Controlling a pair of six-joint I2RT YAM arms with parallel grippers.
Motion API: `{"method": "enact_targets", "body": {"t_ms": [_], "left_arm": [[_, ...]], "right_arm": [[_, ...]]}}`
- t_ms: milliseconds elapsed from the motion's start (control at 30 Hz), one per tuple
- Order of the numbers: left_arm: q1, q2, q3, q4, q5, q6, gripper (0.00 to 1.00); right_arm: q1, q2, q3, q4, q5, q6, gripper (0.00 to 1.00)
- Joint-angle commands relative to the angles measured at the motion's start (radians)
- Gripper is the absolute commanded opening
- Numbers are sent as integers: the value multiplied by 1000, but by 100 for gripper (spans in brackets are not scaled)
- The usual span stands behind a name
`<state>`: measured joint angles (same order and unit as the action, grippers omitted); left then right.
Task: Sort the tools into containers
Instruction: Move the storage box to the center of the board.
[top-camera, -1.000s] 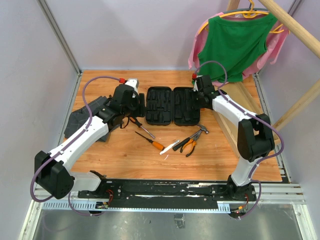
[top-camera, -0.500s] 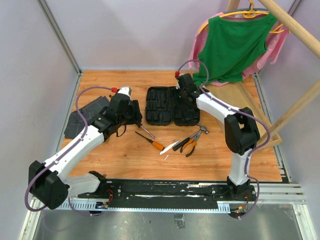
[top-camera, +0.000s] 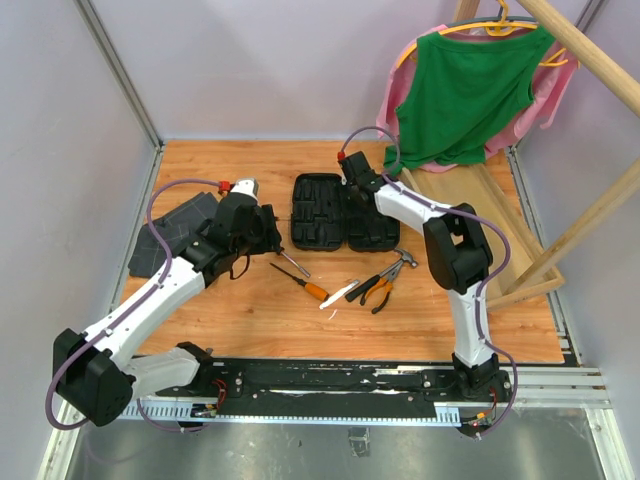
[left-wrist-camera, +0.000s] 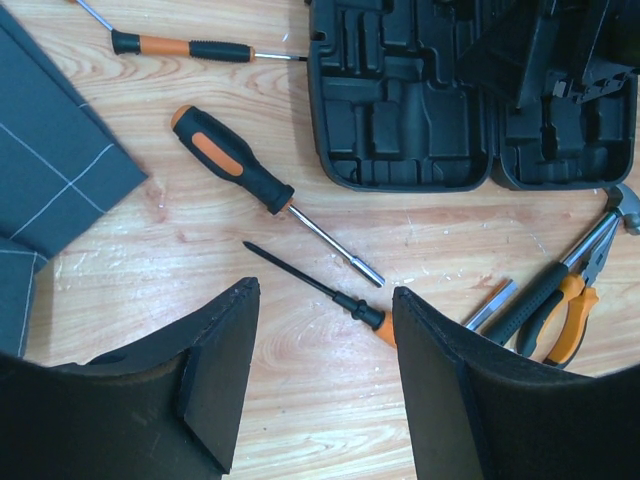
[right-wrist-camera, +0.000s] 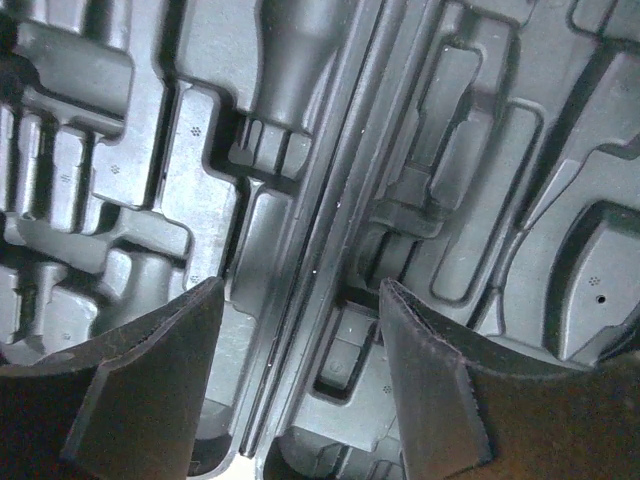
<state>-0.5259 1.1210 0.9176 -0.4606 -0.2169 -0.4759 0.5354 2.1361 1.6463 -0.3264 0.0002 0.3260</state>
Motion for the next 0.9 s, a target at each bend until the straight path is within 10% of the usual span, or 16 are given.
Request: {"method": "enact_targets", "body": {"t_ms": [0, 600, 867], "left_arm": [[7, -18, -15, 5, -21, -4, 60], [7, -27, -51, 18, -46, -15, 60], [7, -41, -43, 6, -63, -10, 60]], "right_arm": [[27, 23, 38, -38, 14, -42, 62], [68, -82, -131, -15, -22, -77, 47], [68, -149, -112, -1, -58, -96, 60]]}}
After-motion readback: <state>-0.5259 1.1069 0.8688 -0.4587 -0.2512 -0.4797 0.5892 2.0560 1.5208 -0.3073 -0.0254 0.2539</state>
